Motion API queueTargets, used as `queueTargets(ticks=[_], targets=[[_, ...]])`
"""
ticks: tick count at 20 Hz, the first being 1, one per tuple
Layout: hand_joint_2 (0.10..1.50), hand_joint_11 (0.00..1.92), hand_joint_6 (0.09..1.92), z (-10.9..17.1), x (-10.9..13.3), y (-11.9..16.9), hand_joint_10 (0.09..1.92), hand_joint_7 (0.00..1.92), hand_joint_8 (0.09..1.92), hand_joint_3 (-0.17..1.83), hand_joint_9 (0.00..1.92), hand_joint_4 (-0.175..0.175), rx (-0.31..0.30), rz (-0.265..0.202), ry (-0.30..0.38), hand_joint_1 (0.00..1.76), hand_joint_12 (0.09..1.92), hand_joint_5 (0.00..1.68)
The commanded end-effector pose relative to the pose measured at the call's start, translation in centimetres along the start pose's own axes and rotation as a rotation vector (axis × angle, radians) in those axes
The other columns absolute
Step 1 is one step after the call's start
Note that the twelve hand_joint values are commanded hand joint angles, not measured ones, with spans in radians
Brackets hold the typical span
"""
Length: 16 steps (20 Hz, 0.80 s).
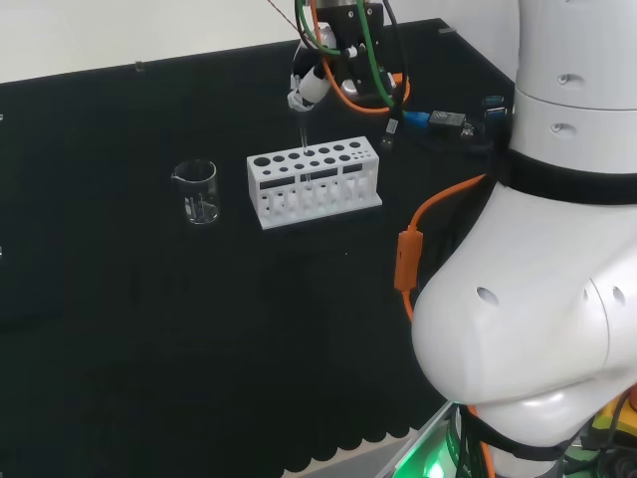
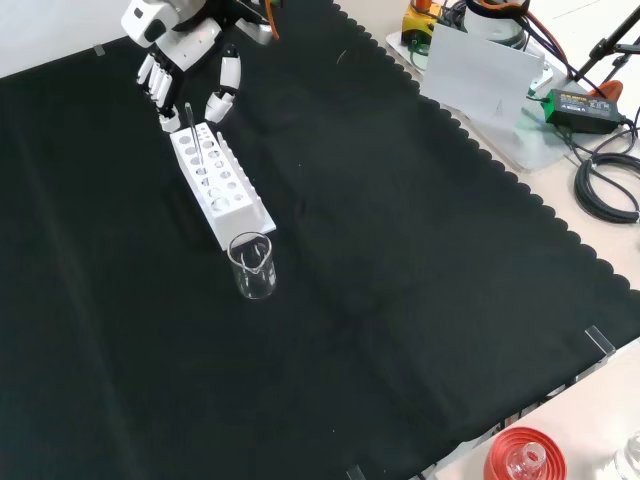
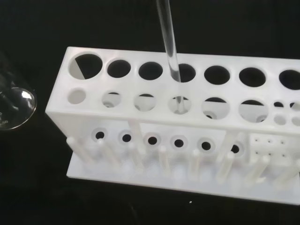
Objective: Take the glass rod from the white test tube rack.
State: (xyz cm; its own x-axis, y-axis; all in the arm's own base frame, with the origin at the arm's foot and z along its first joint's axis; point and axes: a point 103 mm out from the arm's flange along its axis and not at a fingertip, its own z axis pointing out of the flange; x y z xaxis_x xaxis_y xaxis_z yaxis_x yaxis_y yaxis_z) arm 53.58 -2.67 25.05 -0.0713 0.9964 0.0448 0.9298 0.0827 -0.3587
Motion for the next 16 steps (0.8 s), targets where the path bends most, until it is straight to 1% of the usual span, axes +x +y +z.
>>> queueTargets(ticks=[1, 3, 5, 8, 9, 10, 11, 12, 14, 15, 16], targets=[[0.83, 0.35, 0.90, 0.07, 0.32, 0.32, 0.80, 0.62, 0.80, 0.57, 0.69, -0.170, 0.016, -0.003, 0.024, 0.84, 1.41, 0.79], [0.81, 0.37, 0.90, 0.01, 0.41, 0.39, 0.77, 0.67, 0.79, 0.60, 0.76, -0.174, 0.014, -0.003, 0.015, 0.87, 1.40, 0.80], [0.79, 0.42, 0.89, -0.01, 0.48, 0.49, 0.71, 0.73, 0.77, 0.64, 0.88, -0.175, 0.015, -0.002, 0.005, 0.93, 1.38, 0.82], [0.76, 0.47, 0.89, -0.01, 0.65, 0.65, 0.64, 0.78, 0.75, 0.70, 1.00, -0.175, 0.017, -0.004, 0.006, 0.99, 1.37, 0.82], [0.84, 0.49, 0.99, -0.01, 0.71, 0.72, 0.63, 0.79, 0.75, 0.58, 1.02, -0.129, 0.017, -0.005, 0.009, 1.02, 1.37, 0.85], [0.93, 0.53, 1.07, 0.00, 0.79, 0.79, 0.62, 0.81, 0.75, 0.43, 1.05, -0.091, 0.018, -0.006, 0.010, 1.04, 1.36, 0.87], [1.01, 0.59, 1.12, 0.01, 0.87, 0.85, 0.61, 0.82, 0.75, 0.30, 1.07, -0.069, 0.017, -0.008, 0.012, 1.05, 1.34, 0.88], [1.06, 0.63, 1.15, 0.03, 0.96, 0.93, 0.60, 0.84, 0.74, 0.21, 1.08, -0.059, 0.019, -0.010, 0.014, 1.06, 1.32, 0.88], [1.10, 0.68, 1.17, 0.07, 1.12, 1.09, 0.59, 0.85, 0.74, 0.13, 1.09, -0.050, 0.020, -0.012, 0.019, 1.06, 1.31, 0.88], [1.06, 0.70, 1.10, 0.07, 1.20, 1.15, 0.57, 0.86, 0.72, 0.18, 1.10, -0.092, 0.020, -0.012, 0.019, 1.04, 1.30, 0.84], [0.98, 0.73, 1.02, 0.07, 1.25, 1.20, 0.56, 0.87, 0.71, 0.32, 1.11, -0.129, 0.019, -0.011, 0.019, 1.02, 1.29, 0.83]])
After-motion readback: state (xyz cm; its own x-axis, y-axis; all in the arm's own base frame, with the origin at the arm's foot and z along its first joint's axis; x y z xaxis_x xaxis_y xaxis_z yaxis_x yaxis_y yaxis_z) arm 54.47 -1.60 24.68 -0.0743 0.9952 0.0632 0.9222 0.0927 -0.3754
